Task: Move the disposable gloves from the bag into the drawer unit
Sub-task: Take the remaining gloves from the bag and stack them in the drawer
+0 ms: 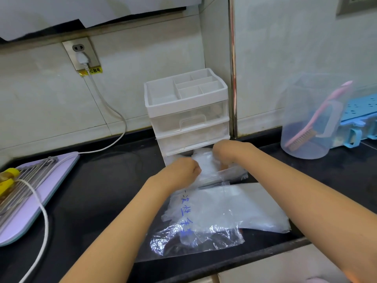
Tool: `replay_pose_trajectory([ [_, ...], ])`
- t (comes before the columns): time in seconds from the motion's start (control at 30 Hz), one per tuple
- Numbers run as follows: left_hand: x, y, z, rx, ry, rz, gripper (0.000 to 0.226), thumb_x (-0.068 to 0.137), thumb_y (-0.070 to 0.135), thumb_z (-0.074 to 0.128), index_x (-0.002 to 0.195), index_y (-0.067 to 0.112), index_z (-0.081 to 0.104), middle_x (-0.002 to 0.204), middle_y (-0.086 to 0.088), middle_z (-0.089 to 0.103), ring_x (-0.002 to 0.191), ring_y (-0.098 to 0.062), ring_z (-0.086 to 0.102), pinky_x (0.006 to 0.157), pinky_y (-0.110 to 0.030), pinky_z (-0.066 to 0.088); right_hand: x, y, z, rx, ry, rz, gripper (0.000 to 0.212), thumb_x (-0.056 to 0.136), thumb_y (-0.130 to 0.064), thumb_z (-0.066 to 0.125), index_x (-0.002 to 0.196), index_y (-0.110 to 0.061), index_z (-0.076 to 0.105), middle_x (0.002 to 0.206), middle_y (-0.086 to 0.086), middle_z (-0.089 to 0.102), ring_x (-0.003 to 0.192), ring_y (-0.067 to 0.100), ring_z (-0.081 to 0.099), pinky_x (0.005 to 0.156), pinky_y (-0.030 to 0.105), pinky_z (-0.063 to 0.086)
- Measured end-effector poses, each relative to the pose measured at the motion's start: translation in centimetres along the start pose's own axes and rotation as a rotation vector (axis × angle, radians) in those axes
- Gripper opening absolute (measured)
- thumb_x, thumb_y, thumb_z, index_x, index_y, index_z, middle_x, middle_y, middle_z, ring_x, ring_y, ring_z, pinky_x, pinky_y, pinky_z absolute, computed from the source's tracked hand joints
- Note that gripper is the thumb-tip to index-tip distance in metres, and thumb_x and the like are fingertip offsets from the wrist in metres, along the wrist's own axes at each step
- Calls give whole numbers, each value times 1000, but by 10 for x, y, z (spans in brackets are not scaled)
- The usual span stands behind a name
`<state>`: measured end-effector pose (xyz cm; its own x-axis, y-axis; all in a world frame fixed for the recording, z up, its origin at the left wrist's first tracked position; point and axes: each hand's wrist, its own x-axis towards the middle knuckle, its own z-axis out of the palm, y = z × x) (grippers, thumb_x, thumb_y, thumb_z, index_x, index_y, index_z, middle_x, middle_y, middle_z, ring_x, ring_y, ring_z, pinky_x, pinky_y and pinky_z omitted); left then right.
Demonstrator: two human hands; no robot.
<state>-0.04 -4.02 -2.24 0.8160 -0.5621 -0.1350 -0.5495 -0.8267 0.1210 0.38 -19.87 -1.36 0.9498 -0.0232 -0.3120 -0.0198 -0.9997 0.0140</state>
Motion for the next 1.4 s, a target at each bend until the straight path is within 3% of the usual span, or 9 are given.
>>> replay_pose_trajectory([
  [0.1,1,7,-1,-89,-158,-157,49,105,34,22,124,2,53,130,-14,53,109,-25,50,87,-29,33,-16,7,-2,182,122,-96,59,84,-21,72,137,-11,48,131,6,54,114,25,55,90,29,46],
  [0.3,7,14,0,-192,-140,-288,50,103,40,27,132,6,49,134,-8,51,119,-24,50,85,-26,32,-74,21,9,581,427,-212,25,86,-31,69,109,-21,68,100,-7,65,93,8,61,76,17,45],
  [0.4,-6,15,1,-259,15,-247,33,100,32,40,108,7,59,111,-7,57,100,-21,56,78,-25,37,-107,30,35,648,439,-189,16,85,-29,70,100,-23,70,92,-11,65,85,3,61,74,14,48],
  [0.57,-53,36,10,-451,503,-78,30,95,30,54,119,14,62,121,2,62,111,-14,56,88,-22,40,-137,43,87,629,501,-4,24,87,-27,67,111,-23,68,110,-6,67,102,8,59,92,23,45],
  [0.77,-75,73,63,-492,355,152,28,94,28,56,120,21,61,124,6,60,115,-9,53,97,-17,36,-151,39,133,670,464,67,74,86,-44,63,148,-21,30,152,-3,32,140,16,30,112,27,21],
  [0.93,-72,77,96,-440,197,238,43,97,38,49,137,20,49,142,8,47,131,-8,39,112,-17,19,-149,34,150,441,510,52,74,91,-60,42,151,-21,23,155,-6,26,144,9,18,117,32,7],
  [1.13,-69,71,102,-630,221,199,39,86,43,65,122,29,62,135,14,53,125,0,44,109,-21,32,-155,39,158,794,717,-32,20,87,-26,67,106,-29,73,122,-13,64,120,4,52,110,19,22],
  [1.27,-71,72,103,-624,254,199,44,80,42,72,120,28,61,128,17,54,115,3,48,100,-14,35,-158,37,151,1030,780,-18,12,81,-13,73,83,-24,78,94,-19,70,96,-4,61,82,2,38],
  [1.4,-73,73,103,-624,340,180,41,83,39,70,121,28,58,125,13,54,108,-6,52,96,-20,41,-156,36,139,967,845,-30,9,82,-16,73,81,-24,76,89,-21,67,97,-3,55,80,3,37],
])
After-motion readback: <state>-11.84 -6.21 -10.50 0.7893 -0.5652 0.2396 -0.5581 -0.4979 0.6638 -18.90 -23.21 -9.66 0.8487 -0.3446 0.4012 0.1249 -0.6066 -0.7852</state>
